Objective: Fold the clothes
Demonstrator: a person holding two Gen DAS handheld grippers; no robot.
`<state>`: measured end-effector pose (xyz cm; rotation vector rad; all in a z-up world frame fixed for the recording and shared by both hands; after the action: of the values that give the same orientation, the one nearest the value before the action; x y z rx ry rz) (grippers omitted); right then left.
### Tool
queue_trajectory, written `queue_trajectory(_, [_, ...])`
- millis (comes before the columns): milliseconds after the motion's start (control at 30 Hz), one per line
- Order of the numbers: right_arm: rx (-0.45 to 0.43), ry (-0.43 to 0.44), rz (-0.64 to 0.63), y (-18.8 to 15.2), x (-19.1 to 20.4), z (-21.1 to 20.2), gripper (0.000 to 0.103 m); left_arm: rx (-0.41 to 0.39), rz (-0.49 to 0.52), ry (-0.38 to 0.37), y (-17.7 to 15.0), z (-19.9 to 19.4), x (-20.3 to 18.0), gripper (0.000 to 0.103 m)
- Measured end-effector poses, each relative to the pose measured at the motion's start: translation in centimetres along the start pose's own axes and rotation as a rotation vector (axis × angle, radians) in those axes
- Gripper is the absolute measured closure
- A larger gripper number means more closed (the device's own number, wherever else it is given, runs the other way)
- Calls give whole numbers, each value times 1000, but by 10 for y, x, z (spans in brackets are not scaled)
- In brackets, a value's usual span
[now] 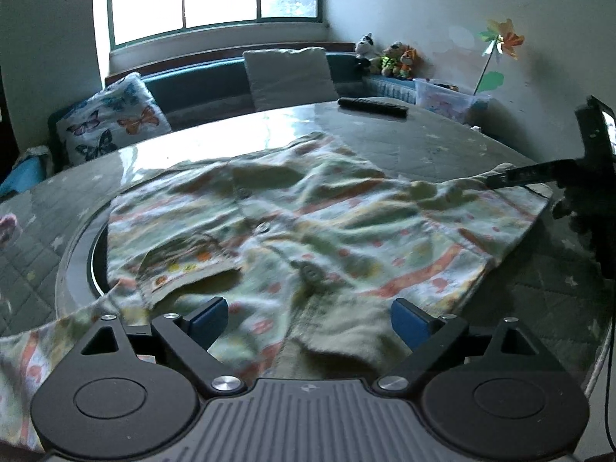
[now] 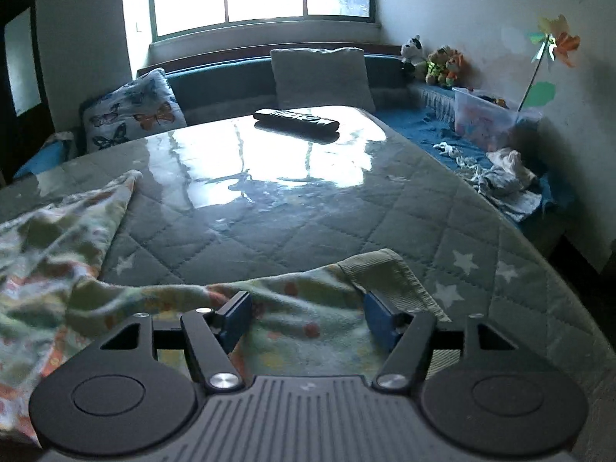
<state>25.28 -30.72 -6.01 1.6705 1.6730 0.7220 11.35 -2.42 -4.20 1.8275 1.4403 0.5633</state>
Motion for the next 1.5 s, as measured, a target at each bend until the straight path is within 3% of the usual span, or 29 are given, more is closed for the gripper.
queue_trajectory(233, [-13,-22,-15,-9,-3,-9,36,58,-19,-107,-20,3,-1,9])
queue_trajectory(600, [2,-45,-5,-19,-8,-30,36,57,8,-165,-35,-17,-7,9])
queue_trajectory(733, [-16,-21,-20,-15,0,-49,36,19,-10,-142,-29,-31,3,9])
queue_trajectory(833, [-37,53,-59,-11,20,-71,35,-30,-28,-104,-22,-43,15,9])
queue_trajectory(933, [-47,181,-113,-13,53,-97,34,-69,-47,-41,-15,-52,30,8])
queue_trajectory(1233, [-20,492,-294,-38,159,-145,32,-112,-115,113,-14,-64,65,0])
queue_trajectory(1400, [-19,574,-399,-60,203,-163,34,-99,-118,148,-20,-63,67,0])
queue_trajectory(1500, [-32,584,-466,-73,220,-169,41,-93,-121,160,-23,-62,68,0])
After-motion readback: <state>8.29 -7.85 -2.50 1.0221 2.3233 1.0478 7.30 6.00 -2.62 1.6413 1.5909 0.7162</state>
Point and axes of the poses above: each gripper's, at about its wrist camera, not at the fingertips, and z roughly the way its jaws point, x to its left, y to its top, the point moved 7 cm from there along z, roughly the way its jaws point, and after that the axes turned 9 degrees about -y, right-handed, at the moved point
